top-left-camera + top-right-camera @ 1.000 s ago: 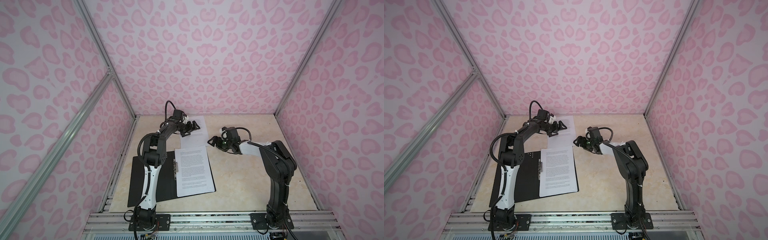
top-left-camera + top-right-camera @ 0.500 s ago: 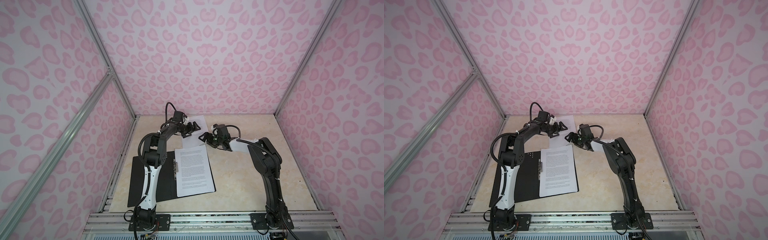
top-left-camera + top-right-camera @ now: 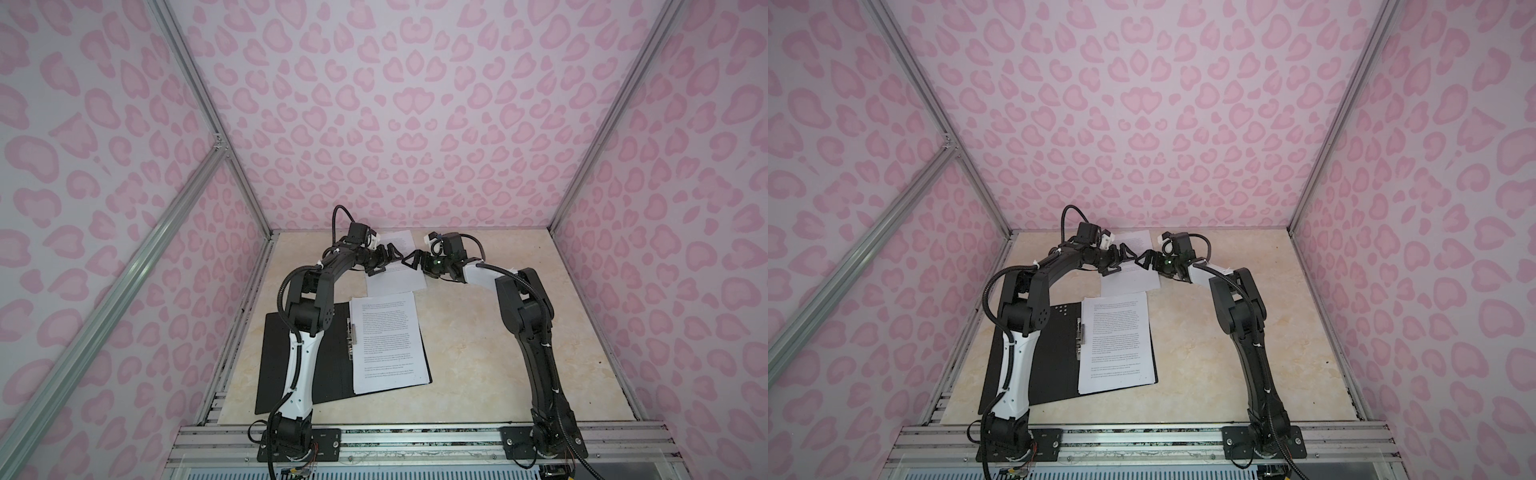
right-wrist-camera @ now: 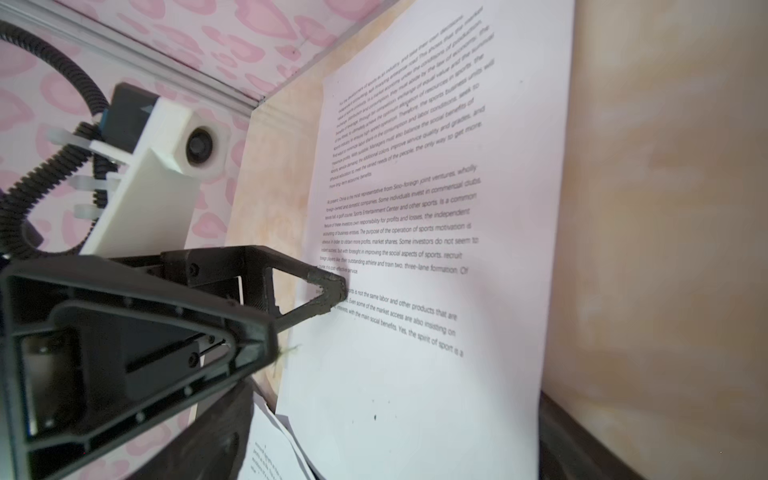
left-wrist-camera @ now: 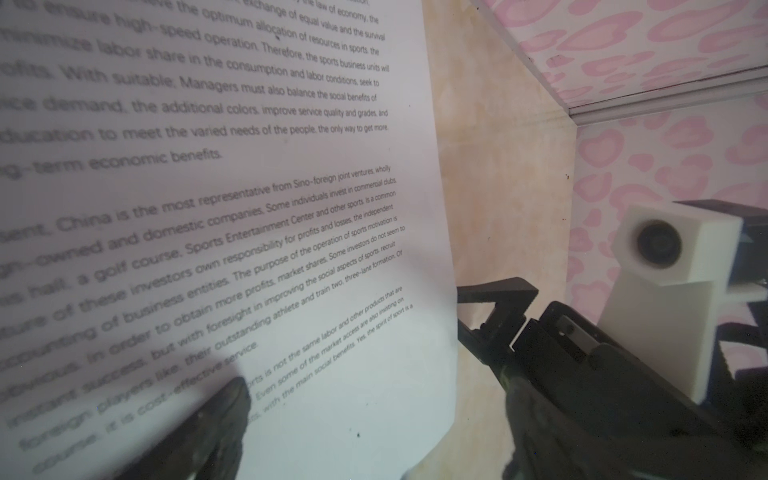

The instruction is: Put the files into the folder

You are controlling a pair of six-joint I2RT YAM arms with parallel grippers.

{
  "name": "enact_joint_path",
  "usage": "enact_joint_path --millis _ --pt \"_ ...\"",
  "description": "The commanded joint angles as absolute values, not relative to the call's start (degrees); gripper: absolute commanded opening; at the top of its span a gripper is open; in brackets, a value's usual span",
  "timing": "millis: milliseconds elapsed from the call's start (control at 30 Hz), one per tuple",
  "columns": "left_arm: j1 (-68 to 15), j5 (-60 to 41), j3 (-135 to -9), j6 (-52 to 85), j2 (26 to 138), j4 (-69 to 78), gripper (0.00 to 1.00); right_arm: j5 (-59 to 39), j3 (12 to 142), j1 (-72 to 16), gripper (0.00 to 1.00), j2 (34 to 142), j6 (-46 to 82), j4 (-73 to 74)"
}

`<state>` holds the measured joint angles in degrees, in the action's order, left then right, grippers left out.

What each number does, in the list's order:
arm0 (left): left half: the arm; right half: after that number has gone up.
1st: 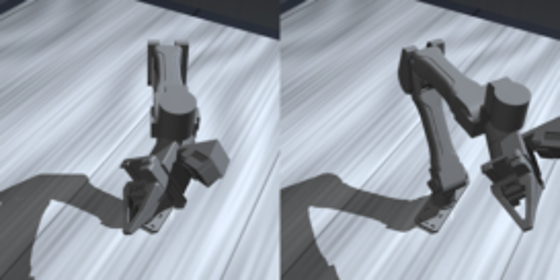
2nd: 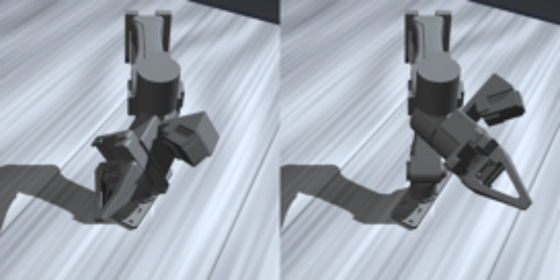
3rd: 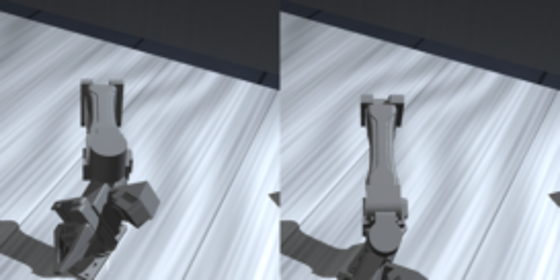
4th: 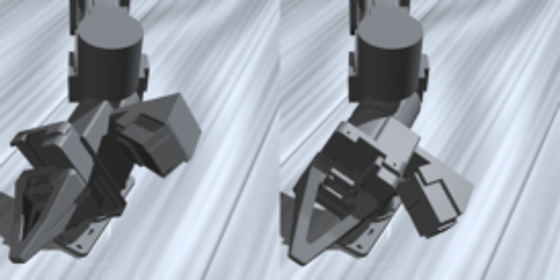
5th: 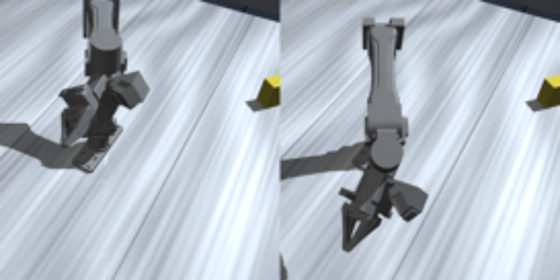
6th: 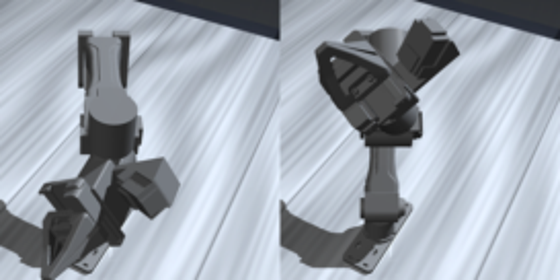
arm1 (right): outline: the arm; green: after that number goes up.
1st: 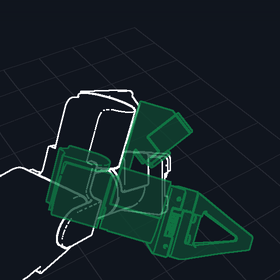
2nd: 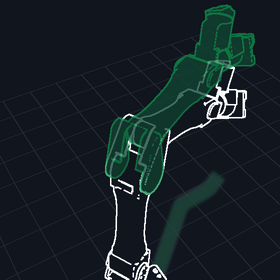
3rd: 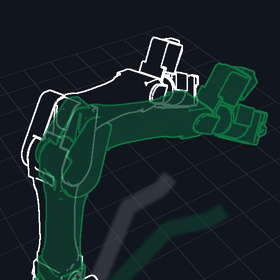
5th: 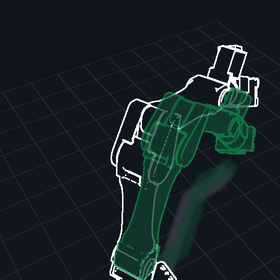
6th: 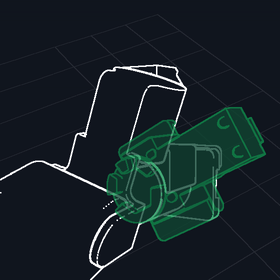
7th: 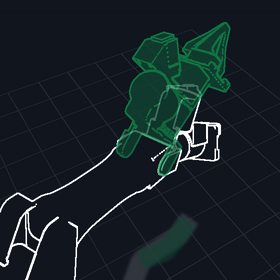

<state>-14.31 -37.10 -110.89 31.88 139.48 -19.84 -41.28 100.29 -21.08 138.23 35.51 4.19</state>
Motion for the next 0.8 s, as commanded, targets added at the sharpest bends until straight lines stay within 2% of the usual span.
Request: enact_joint_path --millis 0,167,333,467,500,567,767 --pt "-14.5 -35.6 -110.3 31.3 140.8 -24.8 0.97 -44.4 102.6 -21.0 0.90 140.7 32.0 -1.7" --pt "-14.2 -35.7 -110.5 32.0 140.9 -24.4 0.97 -43.8 103.4 -20.0 0.73 142.5 34.3 -0.4" --pt "-13.7 -36.4 -110.3 31.8 140.0 -24.4 0.97 -43.2 105.5 -19.5 0.41 144.7 35.0 -0.8" --pt "-13.6 -39.9 -111.4 31.9 137.8 -23.5 0.98 -41.8 109.5 -19.4 0.09 146.7 35.0 -2.9" --pt "-13.6 -41.0 -111.0 32.1 136.4 -22.7 0.98 -41.7 110.5 -19.4 0.05 146.9 35.4 -2.9" --pt "-13.8 -41.0 -109.0 32.6 132.7 -20.5 0.98 -40.3 111.8 -19.6 0.00 146.7 36.4 -2.2" --pt "-13.7 -41.2 -100.9 35.7 116.0 -10.7 0.99 -35.0 115.8 -20.0 0.00 144.2 39.5 1.2"
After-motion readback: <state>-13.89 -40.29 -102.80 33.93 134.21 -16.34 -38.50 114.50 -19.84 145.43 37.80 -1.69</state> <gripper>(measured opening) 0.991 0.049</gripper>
